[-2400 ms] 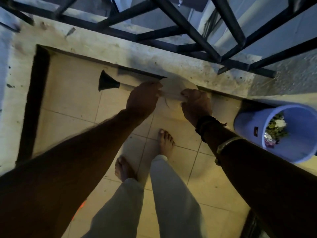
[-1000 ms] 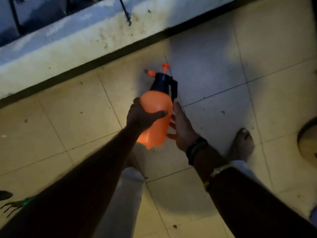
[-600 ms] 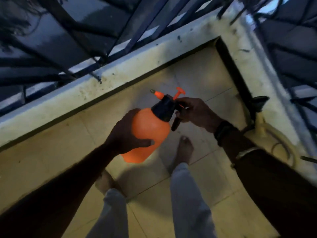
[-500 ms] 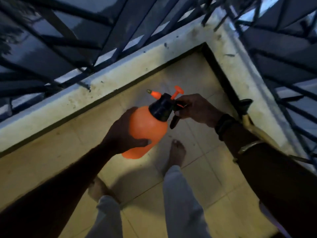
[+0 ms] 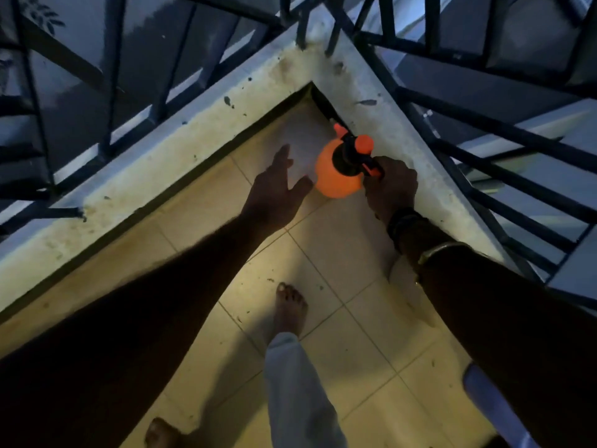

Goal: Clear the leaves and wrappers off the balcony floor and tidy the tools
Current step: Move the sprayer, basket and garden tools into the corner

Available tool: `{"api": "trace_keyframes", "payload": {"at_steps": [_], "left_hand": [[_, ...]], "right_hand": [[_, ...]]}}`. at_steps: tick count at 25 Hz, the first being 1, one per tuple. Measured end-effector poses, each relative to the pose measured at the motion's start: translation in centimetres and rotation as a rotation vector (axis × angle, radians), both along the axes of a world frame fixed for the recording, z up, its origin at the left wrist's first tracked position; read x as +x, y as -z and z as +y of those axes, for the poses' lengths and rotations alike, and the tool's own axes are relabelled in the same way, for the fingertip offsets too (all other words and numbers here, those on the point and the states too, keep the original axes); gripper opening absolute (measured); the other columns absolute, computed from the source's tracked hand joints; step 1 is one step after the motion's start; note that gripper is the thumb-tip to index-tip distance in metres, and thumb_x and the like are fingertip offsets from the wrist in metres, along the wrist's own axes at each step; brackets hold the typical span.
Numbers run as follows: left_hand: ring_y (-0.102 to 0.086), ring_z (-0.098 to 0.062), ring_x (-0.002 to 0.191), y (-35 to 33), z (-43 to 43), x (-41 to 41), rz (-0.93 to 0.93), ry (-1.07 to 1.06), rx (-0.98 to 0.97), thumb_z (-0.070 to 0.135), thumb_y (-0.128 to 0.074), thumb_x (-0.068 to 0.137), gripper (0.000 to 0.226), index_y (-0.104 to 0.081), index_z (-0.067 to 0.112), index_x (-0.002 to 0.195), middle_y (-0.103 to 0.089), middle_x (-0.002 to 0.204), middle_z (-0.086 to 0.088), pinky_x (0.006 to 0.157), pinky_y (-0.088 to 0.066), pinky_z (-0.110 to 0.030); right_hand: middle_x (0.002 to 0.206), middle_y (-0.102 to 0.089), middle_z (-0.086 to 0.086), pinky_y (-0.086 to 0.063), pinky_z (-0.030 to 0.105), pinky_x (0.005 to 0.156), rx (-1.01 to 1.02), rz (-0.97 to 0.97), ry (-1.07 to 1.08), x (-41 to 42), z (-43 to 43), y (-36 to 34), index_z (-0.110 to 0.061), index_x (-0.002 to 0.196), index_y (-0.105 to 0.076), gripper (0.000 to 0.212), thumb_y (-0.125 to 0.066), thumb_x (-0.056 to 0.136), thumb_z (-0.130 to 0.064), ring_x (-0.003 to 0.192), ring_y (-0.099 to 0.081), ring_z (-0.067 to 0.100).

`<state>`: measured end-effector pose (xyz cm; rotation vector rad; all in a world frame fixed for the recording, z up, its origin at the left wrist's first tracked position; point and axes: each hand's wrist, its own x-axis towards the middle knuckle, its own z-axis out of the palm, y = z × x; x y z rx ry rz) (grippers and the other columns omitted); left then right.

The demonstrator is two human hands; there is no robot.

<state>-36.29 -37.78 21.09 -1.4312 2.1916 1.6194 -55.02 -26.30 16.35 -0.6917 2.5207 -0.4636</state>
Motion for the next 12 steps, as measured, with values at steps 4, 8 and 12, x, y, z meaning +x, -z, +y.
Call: {"api": "trace_keyframes", "payload": {"at_steps": [4,8,12], "left_hand": [[-0.046,-0.022,0.138,3.4,0.0,-2.1,0.015,-0.077,0.051,0.047,-0.058,0.098,0.074,-0.025,0.017,0.158,-0.045,0.154,-0.005,0.108,-0.042,-0.036],[-0.048,-0.022,0.138,4.5,0.2,-2.1,0.011,-0.124,0.077,0.048,-0.057,0.097,0.072,-0.03,0.016,0.156,-0.047,0.153,-0.007,0.109,-0.044,-0.039],[-0.051,-0.024,0.135,2.6,0.5,0.0,0.018,-0.231,0.088,0.051,-0.057,0.097,0.069,-0.036,0.016,0.153,-0.051,0.149,-0.007,0.109,-0.046,-0.045]], "right_hand": [[0.101,-0.074,0.012,-0.058,0.049,0.085,0.008,-0.006,0.128,-1.2,0.9,3.4,-0.014,0.11,-0.073,0.023,-0.061,0.09,-0.012,0.094,-0.068,0.037],[0.097,-0.076,0.005,-0.061,0.051,0.076,0.039,-0.048,0.154,-2.3,2.6,6.3,-0.027,0.114,-0.068,0.037,-0.057,0.078,-0.027,0.085,-0.072,0.034],[0.112,-0.07,0.012,-0.057,0.054,0.088,0.058,-0.076,0.257,-1.2,3.0,3.6,-0.019,0.127,-0.061,0.047,-0.067,0.08,-0.024,0.1,-0.068,0.037]]}}
